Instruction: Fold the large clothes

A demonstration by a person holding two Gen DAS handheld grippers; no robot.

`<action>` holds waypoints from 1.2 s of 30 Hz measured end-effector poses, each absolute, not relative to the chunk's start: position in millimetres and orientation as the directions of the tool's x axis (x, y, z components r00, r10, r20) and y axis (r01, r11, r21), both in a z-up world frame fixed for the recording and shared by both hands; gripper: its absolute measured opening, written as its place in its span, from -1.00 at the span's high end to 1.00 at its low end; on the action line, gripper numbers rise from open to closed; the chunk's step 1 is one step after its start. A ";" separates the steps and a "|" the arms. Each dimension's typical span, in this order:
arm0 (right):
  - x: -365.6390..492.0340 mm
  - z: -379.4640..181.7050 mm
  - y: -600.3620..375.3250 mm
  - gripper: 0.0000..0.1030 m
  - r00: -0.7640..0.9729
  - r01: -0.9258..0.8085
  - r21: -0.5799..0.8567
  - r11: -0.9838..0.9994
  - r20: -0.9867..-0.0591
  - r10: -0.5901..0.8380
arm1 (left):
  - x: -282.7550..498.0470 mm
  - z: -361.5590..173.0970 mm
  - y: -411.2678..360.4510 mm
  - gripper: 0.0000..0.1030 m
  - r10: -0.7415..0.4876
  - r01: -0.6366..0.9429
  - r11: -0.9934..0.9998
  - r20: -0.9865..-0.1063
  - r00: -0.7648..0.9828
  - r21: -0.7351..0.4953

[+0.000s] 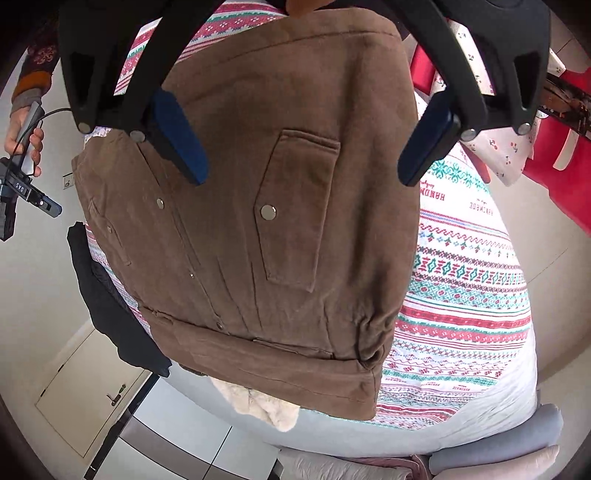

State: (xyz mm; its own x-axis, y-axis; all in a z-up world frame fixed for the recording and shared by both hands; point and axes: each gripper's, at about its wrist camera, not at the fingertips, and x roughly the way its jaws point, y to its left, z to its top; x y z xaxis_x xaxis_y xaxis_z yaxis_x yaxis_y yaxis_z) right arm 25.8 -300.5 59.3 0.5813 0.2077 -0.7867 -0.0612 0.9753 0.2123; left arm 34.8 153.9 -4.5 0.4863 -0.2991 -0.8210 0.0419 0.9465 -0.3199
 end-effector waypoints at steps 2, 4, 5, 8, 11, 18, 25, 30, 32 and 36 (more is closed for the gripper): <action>14.8 49.4 -305.1 -0.75 0.566 -0.060 0.223 0.973 -0.795 0.217 | 29.5 -15.5 160.0 -0.98 -0.305 0.044 0.946 -0.838 0.452 -0.321; 5.6 37.8 -309.3 -0.75 0.547 -0.049 0.227 0.973 -0.809 0.216 | 24.3 -24.9 168.1 -0.98 -0.322 0.040 0.940 -0.844 0.429 -0.339; 2.0 31.7 -311.8 -0.75 0.535 -0.041 0.226 0.973 -0.817 0.212 | 21.2 -28.8 171.8 -0.98 -0.342 0.042 0.933 -0.841 0.420 -0.358; -7.6 16.0 -320.0 -0.75 0.511 -0.015 0.234 0.972 -0.834 0.209 | 13.9 -37.9 180.5 -0.98 -0.408 0.047 0.903 -0.816 0.410 -0.427; -15.0 5.9 -327.2 -0.75 0.505 -0.003 0.276 0.961 -0.829 0.240 | 8.9 -47.1 185.2 -0.98 -0.464 0.049 0.871 -0.786 0.408 -0.489; -13.2 3.1 -343.6 -0.75 0.521 0.021 0.342 0.939 -0.806 0.282 | 7.8 -57.9 203.1 -0.97 -0.488 0.019 0.847 -0.763 0.424 -0.531; 0.9 3.9 -363.0 -0.75 0.548 0.040 0.370 0.928 -0.785 0.289 | 8.6 -70.1 219.5 -0.91 -0.540 -0.008 0.801 -0.729 0.420 -0.598; 19.1 -21.5 -378.6 -0.75 0.512 0.117 0.380 0.918 -0.815 0.272 | 1.4 -82.4 212.3 -0.78 -0.590 -0.001 0.768 -0.707 0.390 -0.640; 19.7 -32.2 -380.3 -0.75 0.512 0.125 0.397 0.909 -0.811 0.284 | -3.3 -82.3 208.3 -0.78 -0.599 0.022 0.766 -0.700 0.389 -0.643; 13.0 -34.1 -374.4 -0.77 0.545 0.112 0.372 0.921 -0.799 0.256 | -9.4 -85.4 203.1 -0.78 -0.625 0.044 0.749 -0.684 0.376 -0.661</action>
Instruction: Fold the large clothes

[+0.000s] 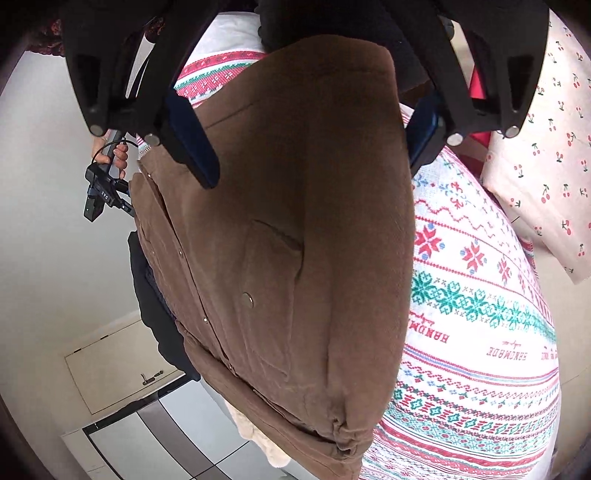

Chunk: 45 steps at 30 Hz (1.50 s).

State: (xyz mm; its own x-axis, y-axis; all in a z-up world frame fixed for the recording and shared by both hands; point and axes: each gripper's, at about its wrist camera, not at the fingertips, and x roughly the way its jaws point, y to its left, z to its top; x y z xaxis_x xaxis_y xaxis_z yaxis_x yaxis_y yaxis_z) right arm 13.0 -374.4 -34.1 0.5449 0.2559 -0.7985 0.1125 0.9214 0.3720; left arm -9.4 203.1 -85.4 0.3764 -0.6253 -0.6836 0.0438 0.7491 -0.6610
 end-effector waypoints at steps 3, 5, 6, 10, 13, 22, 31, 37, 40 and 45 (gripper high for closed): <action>11.0 -33.3 -369.7 -0.72 0.541 0.104 0.361 0.927 -0.802 0.252 | -13.2 -86.3 199.3 -0.76 -0.650 0.053 0.729 -0.667 0.364 -0.682; 8.8 -31.8 -365.7 -0.58 0.533 0.089 0.361 0.928 -0.804 0.262 | -15.7 -85.4 195.9 -0.71 -0.653 0.062 0.728 -0.664 0.364 -0.683; 8.0 -31.3 -363.0 -0.52 0.526 0.074 0.359 0.930 -0.806 0.270 | -17.0 -84.8 194.5 -0.64 -0.650 0.065 0.732 -0.666 0.366 -0.678; 5.9 -30.2 -354.4 -0.18 0.506 0.041 0.395 0.918 -0.800 0.322 | -18.4 -81.3 191.8 -0.37 -0.646 0.054 0.731 -0.665 0.376 -0.680; 5.5 -31.6 -357.2 0.09 0.490 0.055 0.465 0.883 -0.783 0.382 | -18.9 -80.0 185.6 -0.02 -0.646 0.053 0.732 -0.668 0.370 -0.679; 0.6 -9.6 -355.2 0.75 0.523 0.046 0.512 0.858 -0.743 0.416 | -13.3 -50.1 159.5 0.56 -0.619 0.070 0.750 -0.660 0.425 -0.658; 22.5 68.1 -342.2 0.78 0.638 -0.110 0.553 0.826 -0.598 0.485 | 24.8 31.6 149.3 0.62 -0.636 0.184 0.715 -0.518 0.572 -0.674; 71.8 107.7 -336.4 0.79 0.683 -0.131 0.527 0.840 -0.566 0.462 | 85.3 74.7 146.6 0.63 -0.585 0.211 0.746 -0.470 0.661 -0.632; 106.1 122.4 -334.1 0.79 0.698 -0.131 0.514 0.848 -0.559 0.447 | 124.4 87.1 151.5 0.64 -0.544 0.183 0.761 -0.459 0.703 -0.622; 179.1 132.1 -332.7 0.79 0.709 -0.105 0.476 0.873 -0.580 0.402 | 200.4 89.7 168.6 0.65 -0.477 0.121 0.776 -0.451 0.754 -0.619</action>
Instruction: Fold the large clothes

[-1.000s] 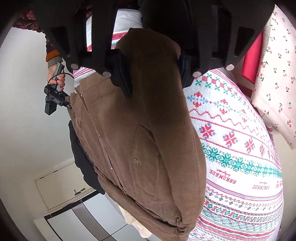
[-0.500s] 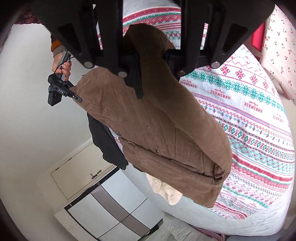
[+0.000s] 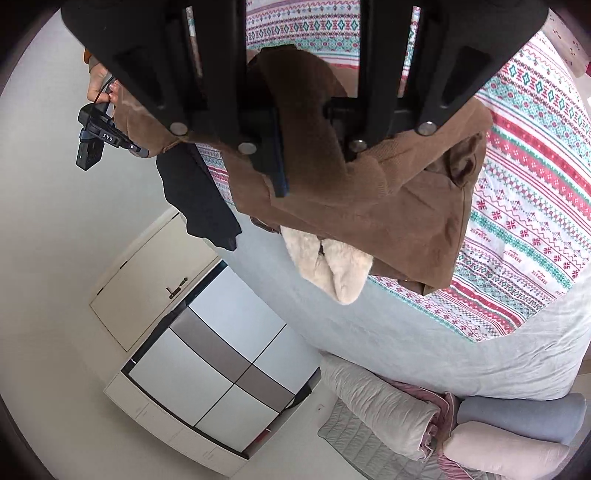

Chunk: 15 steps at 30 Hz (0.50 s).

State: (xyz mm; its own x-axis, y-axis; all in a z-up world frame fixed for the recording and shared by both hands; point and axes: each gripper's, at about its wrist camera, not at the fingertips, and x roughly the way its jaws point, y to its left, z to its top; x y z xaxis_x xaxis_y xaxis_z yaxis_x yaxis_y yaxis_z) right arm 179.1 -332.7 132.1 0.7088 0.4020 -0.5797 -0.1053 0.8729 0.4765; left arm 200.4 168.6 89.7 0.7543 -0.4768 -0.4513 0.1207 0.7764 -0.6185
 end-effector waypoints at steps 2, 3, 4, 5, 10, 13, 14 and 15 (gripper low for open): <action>214.4 129.0 -335.7 0.79 0.712 -0.068 0.471 0.879 -0.594 0.374 | 229.4 82.8 172.1 0.65 -0.422 0.076 0.803 -0.474 0.773 -0.591; 232.8 125.7 -337.9 0.79 0.712 -0.043 0.477 0.878 -0.602 0.362 | 246.3 77.0 175.1 0.65 -0.399 0.052 0.811 -0.487 0.777 -0.582; 250.7 120.5 -340.7 0.79 0.710 -0.018 0.484 0.875 -0.610 0.352 | 261.5 69.4 178.3 0.65 -0.376 0.026 0.820 -0.504 0.778 -0.572; 268.6 114.2 -343.3 0.79 0.707 0.009 0.487 0.873 -0.621 0.339 | 274.3 60.5 180.8 0.65 -0.346 -0.005 0.831 -0.524 0.778 -0.556; 347.8 66.4 -350.6 0.79 0.675 0.116 0.473 0.873 -0.682 0.280 | 341.5 6.9 192.1 0.64 -0.254 -0.114 0.870 -0.635 0.729 -0.479; 383.4 27.0 -338.4 0.79 0.619 0.163 0.405 0.900 -0.752 0.227 | 370.5 -34.2 182.8 0.64 -0.200 -0.159 0.909 -0.737 0.645 -0.386; 392.0 12.6 -332.6 0.79 0.595 0.179 0.362 0.915 -0.780 0.193 | 374.5 -45.7 178.5 0.64 -0.169 -0.164 0.925 -0.758 0.630 -0.343; 397.8 -0.5 -327.9 0.79 0.579 0.192 0.318 0.928 -0.801 0.155 | 377.2 -54.3 174.1 0.63 -0.148 -0.156 0.939 -0.768 0.623 -0.306</action>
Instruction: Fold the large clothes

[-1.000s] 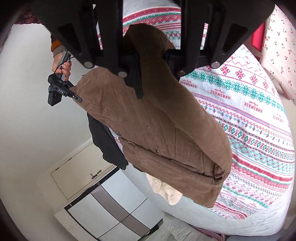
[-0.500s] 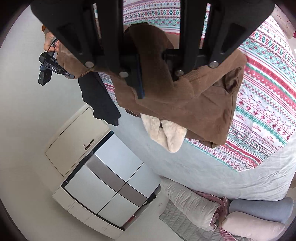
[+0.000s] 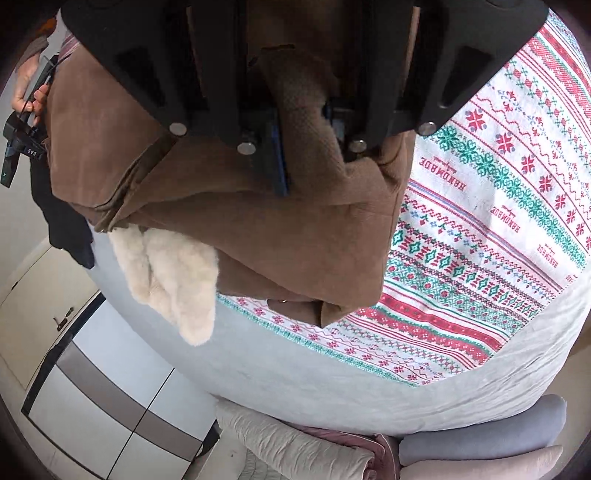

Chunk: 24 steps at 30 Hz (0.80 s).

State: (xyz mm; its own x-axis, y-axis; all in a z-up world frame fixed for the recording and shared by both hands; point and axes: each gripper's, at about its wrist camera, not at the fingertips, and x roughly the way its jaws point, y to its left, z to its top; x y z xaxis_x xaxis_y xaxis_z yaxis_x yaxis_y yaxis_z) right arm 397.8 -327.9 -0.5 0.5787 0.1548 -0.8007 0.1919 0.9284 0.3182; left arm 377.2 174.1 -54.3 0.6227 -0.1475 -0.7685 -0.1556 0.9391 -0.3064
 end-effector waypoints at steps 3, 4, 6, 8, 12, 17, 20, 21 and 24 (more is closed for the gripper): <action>402.9 -25.2 -325.2 0.79 0.574 0.198 0.284 0.938 -0.809 0.123 | 377.4 -62.8 168.7 0.58 -0.125 -0.137 0.954 -0.770 0.626 -0.266; 400.8 -26.8 -326.3 0.79 0.583 0.194 0.286 0.938 -0.803 0.124 | 376.0 -62.3 169.3 0.58 -0.129 -0.134 0.954 -0.768 0.627 -0.269; 396.6 -24.1 -328.3 0.79 0.593 0.187 0.297 0.936 -0.794 0.134 | 373.5 -59.3 171.7 0.55 -0.154 -0.122 0.949 -0.762 0.629 -0.292; 390.5 -17.0 -331.0 0.68 0.602 0.160 0.331 0.930 -0.780 0.174 | 367.9 -52.6 173.0 0.42 -0.197 -0.099 0.940 -0.755 0.626 -0.328; 371.5 10.0 -337.3 0.25 0.624 0.088 0.388 0.917 -0.739 0.253 | 340.6 -25.1 176.8 -0.31 -0.275 -0.015 0.928 -0.711 0.647 -0.372; 341.6 50.2 -360.4 -0.34 0.718 -0.004 0.434 0.901 -0.626 0.305 | 308.1 1.6 186.8 -0.62 -0.208 0.067 0.970 -0.656 0.726 -0.233; 345.8 52.3 -367.1 -0.44 0.717 0.004 0.387 0.922 -0.644 0.267 | 323.4 -11.9 196.0 -0.62 -0.133 0.032 0.988 -0.719 0.682 -0.152; 350.8 47.5 -366.5 -0.45 0.701 0.004 0.361 0.932 -0.666 0.255 | 332.4 -18.6 198.8 -0.62 -0.129 0.026 0.989 -0.747 0.652 -0.148; 371.2 29.1 -355.4 -0.45 0.645 -0.014 0.269 0.963 -0.733 0.215 | 358.2 -34.6 205.8 -0.62 -0.143 0.009 0.985 -0.791 0.594 -0.171</action>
State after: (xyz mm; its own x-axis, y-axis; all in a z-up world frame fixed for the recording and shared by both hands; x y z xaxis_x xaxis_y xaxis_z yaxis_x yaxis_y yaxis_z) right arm 371.2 -355.4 29.1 0.6455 0.2147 -0.7330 -0.0143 0.9629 0.2694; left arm 358.2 205.8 -34.6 0.5942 -0.1434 -0.7915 0.0094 0.9851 -0.1715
